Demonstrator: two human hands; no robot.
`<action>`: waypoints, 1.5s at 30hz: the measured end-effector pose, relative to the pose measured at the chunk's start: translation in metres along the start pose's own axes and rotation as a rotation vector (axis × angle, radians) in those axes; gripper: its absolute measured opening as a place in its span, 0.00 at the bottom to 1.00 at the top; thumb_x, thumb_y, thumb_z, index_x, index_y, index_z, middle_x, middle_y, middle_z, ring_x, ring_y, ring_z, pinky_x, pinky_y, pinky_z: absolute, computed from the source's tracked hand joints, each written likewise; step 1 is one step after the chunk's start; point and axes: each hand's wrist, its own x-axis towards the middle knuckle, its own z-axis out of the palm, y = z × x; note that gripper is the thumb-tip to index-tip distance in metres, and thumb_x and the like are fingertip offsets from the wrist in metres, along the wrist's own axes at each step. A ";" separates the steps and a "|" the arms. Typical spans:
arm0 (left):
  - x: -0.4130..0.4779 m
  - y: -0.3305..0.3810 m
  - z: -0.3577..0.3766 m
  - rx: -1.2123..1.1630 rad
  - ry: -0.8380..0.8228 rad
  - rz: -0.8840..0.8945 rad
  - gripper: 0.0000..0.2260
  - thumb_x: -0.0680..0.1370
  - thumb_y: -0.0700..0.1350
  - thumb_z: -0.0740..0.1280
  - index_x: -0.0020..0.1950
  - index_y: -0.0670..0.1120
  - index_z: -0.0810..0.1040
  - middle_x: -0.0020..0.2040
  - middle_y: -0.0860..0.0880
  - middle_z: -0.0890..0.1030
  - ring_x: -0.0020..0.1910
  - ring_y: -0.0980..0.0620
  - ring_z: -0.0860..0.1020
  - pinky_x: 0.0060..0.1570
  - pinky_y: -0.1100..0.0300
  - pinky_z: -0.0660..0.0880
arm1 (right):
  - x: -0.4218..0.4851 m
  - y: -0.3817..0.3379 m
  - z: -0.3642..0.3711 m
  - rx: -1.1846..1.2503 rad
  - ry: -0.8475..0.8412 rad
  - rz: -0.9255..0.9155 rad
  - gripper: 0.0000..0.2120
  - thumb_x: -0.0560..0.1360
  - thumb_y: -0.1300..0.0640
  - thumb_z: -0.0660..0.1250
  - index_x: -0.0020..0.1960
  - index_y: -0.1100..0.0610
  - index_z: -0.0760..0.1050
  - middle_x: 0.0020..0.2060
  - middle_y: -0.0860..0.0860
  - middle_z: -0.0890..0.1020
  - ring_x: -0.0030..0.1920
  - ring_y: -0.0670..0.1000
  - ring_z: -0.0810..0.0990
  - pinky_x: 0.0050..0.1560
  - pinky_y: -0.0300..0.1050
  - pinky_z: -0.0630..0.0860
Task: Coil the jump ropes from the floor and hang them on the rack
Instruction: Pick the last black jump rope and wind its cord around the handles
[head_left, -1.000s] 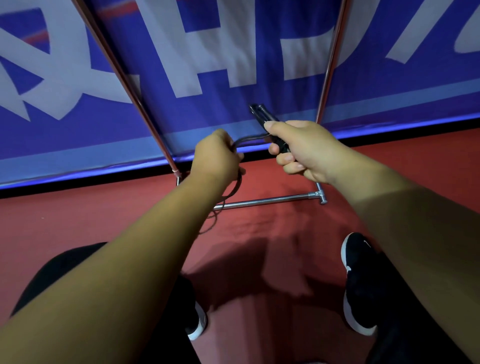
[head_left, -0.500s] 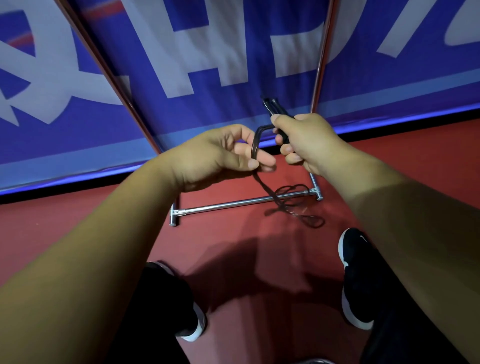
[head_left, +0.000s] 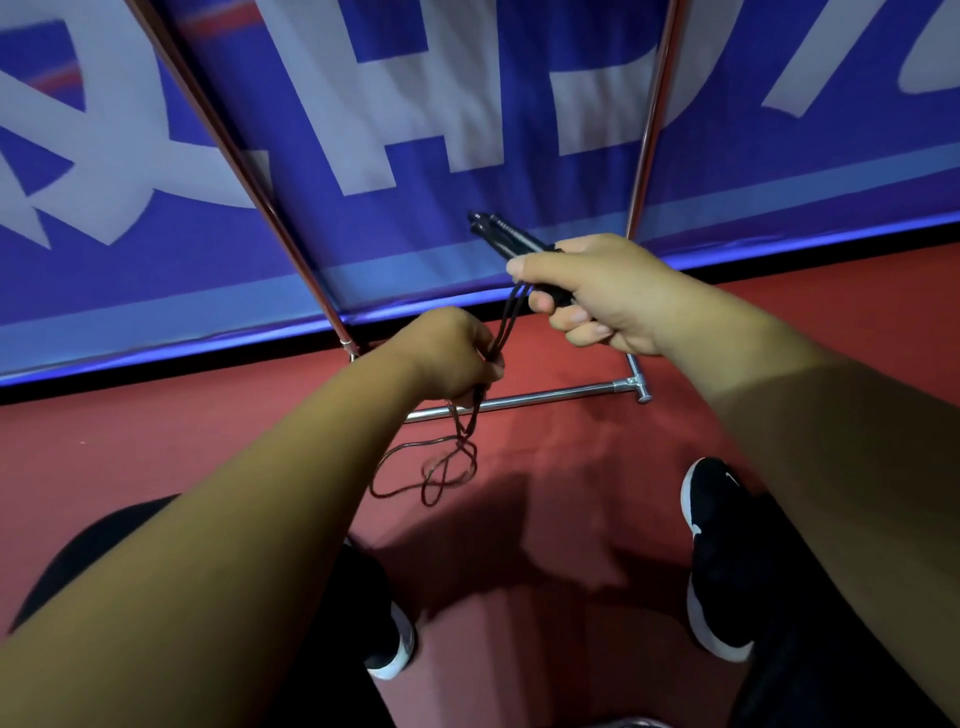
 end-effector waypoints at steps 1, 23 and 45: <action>0.002 -0.002 0.000 0.037 0.016 -0.015 0.03 0.78 0.45 0.74 0.48 0.48 0.86 0.38 0.50 0.87 0.37 0.52 0.86 0.51 0.56 0.83 | -0.003 -0.001 0.001 -0.020 -0.035 0.017 0.10 0.81 0.52 0.73 0.50 0.56 0.74 0.34 0.52 0.76 0.27 0.47 0.61 0.24 0.39 0.52; -0.014 0.007 -0.052 -0.006 0.283 0.514 0.06 0.74 0.39 0.79 0.48 0.49 0.87 0.47 0.52 0.86 0.48 0.56 0.84 0.53 0.64 0.78 | -0.008 0.010 -0.004 -0.530 -0.266 0.365 0.08 0.81 0.60 0.68 0.55 0.58 0.69 0.50 0.59 0.89 0.27 0.48 0.60 0.22 0.36 0.58; -0.022 0.013 -0.030 0.477 -0.029 0.313 0.11 0.74 0.43 0.77 0.53 0.51 0.80 0.43 0.57 0.83 0.44 0.53 0.79 0.47 0.56 0.76 | 0.013 0.026 -0.005 -0.896 0.098 0.033 0.05 0.74 0.57 0.74 0.47 0.58 0.81 0.30 0.57 0.80 0.25 0.54 0.76 0.27 0.43 0.76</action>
